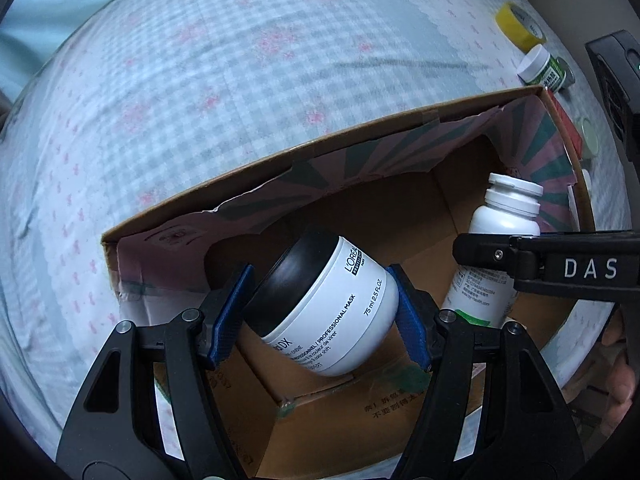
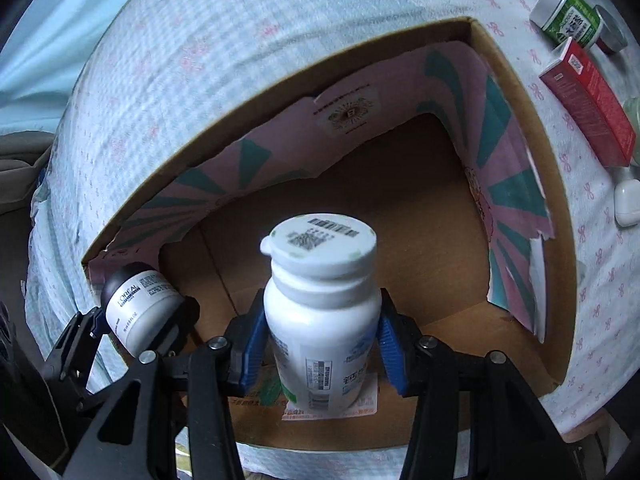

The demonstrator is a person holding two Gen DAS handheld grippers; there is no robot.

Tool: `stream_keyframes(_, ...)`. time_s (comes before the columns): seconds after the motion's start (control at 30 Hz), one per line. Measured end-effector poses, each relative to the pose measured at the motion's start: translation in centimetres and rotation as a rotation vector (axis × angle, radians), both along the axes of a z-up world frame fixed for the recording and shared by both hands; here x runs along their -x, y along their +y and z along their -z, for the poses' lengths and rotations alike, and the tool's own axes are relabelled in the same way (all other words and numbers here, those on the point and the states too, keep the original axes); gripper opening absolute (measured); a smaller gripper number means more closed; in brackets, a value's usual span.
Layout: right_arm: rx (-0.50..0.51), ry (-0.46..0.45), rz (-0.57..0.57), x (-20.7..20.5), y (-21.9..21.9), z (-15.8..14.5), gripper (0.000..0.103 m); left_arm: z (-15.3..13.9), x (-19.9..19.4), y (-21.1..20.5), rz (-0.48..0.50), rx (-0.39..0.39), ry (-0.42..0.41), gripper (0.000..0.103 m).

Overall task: Organize rigid objects
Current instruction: 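Open both tools to drop the jar and pill bottle into the box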

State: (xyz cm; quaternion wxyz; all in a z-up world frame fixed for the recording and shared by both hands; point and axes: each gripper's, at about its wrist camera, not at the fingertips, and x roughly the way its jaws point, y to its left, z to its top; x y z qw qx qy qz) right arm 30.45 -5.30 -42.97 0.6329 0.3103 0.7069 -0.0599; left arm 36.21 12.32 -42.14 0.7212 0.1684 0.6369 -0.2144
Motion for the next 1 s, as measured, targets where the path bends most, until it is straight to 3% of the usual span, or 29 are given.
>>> stream_keyframes(0.07, -0.022, 0.004, 0.012, -0.1, -0.2, 0.4, 0.046, 0.0, 0.1, -0.4, 0.018, -0.024, -0.020, 0.066)
stream_keyframes(0.1, -0.028, 0.003, 0.013, -0.3, -0.2, 0.6, 0.046, -0.1, 0.1, -0.5, 0.028, -0.030, -0.032, 0.073)
stream_keyframes(0.13, -0.023, -0.003, 0.008, -0.5, -0.2, 0.6, 0.046, -0.4, 0.2, -0.6, 0.036, -0.021, -0.041, 0.097)
stream_keyframes(0.17, -0.010, -0.009, 0.000, -0.6, -0.1, 0.6, 0.049, -0.7, 0.3, -0.6, 0.043, -0.007, -0.046, 0.103)
stream_keyframes(0.23, 0.046, 0.008, -0.015, -0.9, 0.0, 0.7, 0.103, -1.2, 0.5, -0.5, 0.045, -0.007, -0.052, 0.103)
stream_keyframes(0.6, 0.053, -0.022, 0.052, 1.6, -0.4, -1.1, 0.103, -3.1, 1.5, 2.1, -0.041, 0.012, -0.047, 0.103)
stream_keyframes(1.0, 0.026, -0.066, 0.076, 3.3, 1.2, -7.5, 0.103, -10.5, 5.0, 5.0, -0.156, 0.008, -0.151, 0.103)
